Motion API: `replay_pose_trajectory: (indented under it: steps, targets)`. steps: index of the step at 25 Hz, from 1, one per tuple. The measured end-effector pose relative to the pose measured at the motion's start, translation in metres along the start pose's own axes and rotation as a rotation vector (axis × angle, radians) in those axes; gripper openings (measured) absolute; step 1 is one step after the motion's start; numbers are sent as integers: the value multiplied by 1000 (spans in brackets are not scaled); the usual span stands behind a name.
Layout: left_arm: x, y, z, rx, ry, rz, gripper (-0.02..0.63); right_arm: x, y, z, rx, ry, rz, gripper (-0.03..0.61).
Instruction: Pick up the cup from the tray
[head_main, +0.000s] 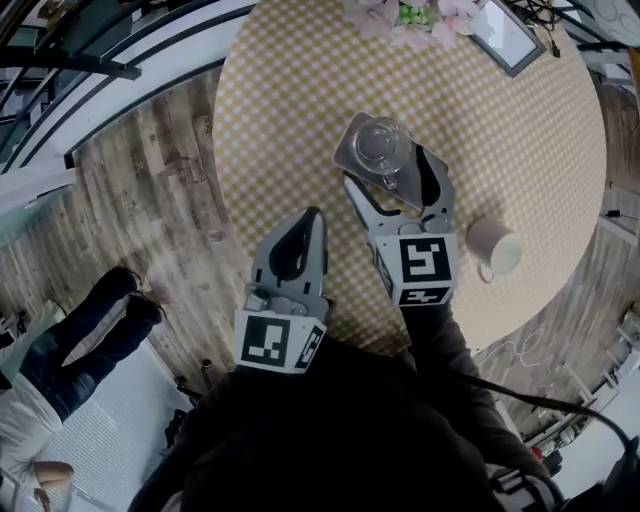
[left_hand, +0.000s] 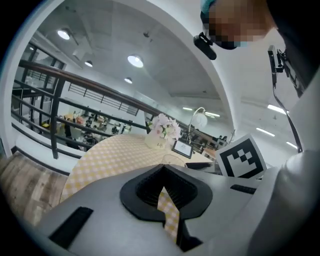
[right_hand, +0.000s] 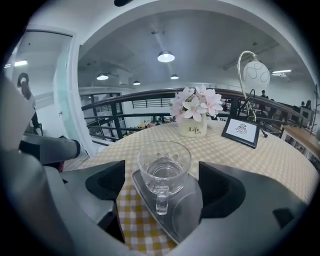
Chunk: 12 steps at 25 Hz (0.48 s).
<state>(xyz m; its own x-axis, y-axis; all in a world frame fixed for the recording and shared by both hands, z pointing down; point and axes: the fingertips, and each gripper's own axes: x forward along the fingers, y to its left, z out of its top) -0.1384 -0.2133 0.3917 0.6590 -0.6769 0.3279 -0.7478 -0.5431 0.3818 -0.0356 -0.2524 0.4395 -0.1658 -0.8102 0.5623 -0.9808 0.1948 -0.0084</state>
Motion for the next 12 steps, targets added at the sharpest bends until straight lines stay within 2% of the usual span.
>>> replay_pose_trajectory:
  steps: [5,12]
  targets:
    - [20,12,-10,3,27,-15,5,31,-5,-2,-13,16,-1,400]
    - [24,20,-13,-14,35,-16,6,43,1,-4,-42,26,0,400]
